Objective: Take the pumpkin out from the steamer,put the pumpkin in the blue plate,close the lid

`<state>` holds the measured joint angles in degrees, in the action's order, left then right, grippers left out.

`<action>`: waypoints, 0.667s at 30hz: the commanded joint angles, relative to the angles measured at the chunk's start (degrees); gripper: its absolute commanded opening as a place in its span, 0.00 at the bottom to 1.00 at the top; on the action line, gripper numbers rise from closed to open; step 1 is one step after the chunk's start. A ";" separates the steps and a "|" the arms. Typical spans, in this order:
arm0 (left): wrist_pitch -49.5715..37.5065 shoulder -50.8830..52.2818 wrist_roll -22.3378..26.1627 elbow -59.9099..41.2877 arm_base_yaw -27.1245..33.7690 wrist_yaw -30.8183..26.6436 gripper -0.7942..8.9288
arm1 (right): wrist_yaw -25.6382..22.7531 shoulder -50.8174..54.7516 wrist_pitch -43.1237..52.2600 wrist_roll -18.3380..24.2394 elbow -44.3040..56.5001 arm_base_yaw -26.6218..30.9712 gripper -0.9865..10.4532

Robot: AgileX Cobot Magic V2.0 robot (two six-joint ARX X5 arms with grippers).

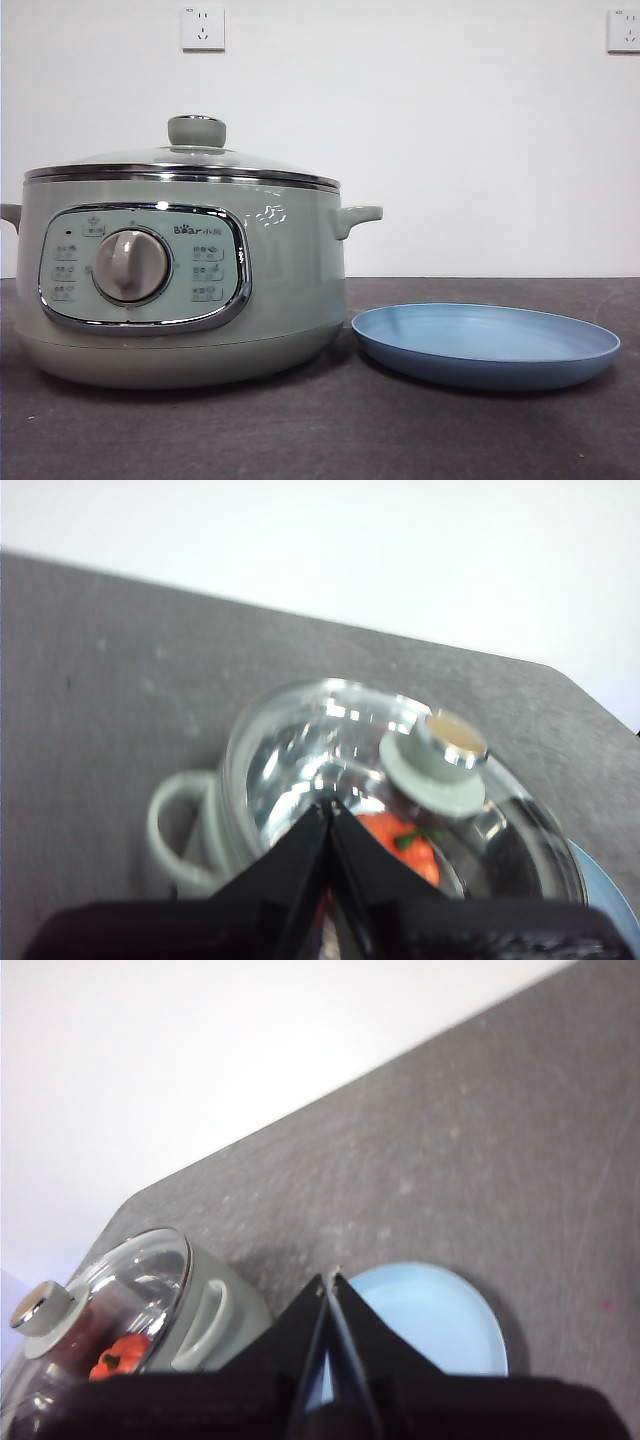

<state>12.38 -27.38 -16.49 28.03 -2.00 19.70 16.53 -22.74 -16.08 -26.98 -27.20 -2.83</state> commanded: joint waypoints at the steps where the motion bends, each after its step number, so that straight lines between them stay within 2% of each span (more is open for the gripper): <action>1: 0.55 -2.67 3.32 3.56 0.13 0.22 0.07 | 0.13 -3.04 -0.09 5.60 -3.93 0.04 0.07; 4: 1.70 -5.68 3.67 7.17 0.13 1.49 0.08 | 0.13 -6.21 -1.27 8.52 -8.04 0.04 0.07; 8: 3.41 -9.35 6.27 11.43 0.13 6.58 0.08 | 0.15 -10.91 -4.79 13.90 -14.34 0.04 0.07; 10: 4.37 -10.69 6.23 12.98 0.13 8.68 0.08 | 0.33 -12.76 -6.60 15.28 -16.74 0.04 0.07; 12: 5.35 -11.89 6.25 14.47 0.11 10.93 0.08 | 2.38 -14.69 -8.70 16.44 -19.21 0.04 0.08; 15: 5.73 -13.05 6.23 15.65 0.09 12.50 0.08 | 6.12 -16.87 -9.90 16.59 -21.29 0.04 0.16; 17: 5.70 -13.11 6.25 15.85 0.09 13.00 0.09 | 7.63 -17.86 -10.03 16.57 -21.92 0.04 0.25; 19: 5.68 -13.11 6.21 15.87 0.09 13.20 0.19 | 7.58 -18.29 -10.08 16.35 -21.97 -0.02 0.33; 20: 5.73 -13.11 6.16 15.87 0.09 13.16 0.31 | 7.52 -18.64 -10.19 16.33 -21.97 -0.02 0.37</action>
<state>18.39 -40.53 -11.11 43.94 -2.00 32.56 24.01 -41.23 -26.26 -11.11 -49.01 -2.85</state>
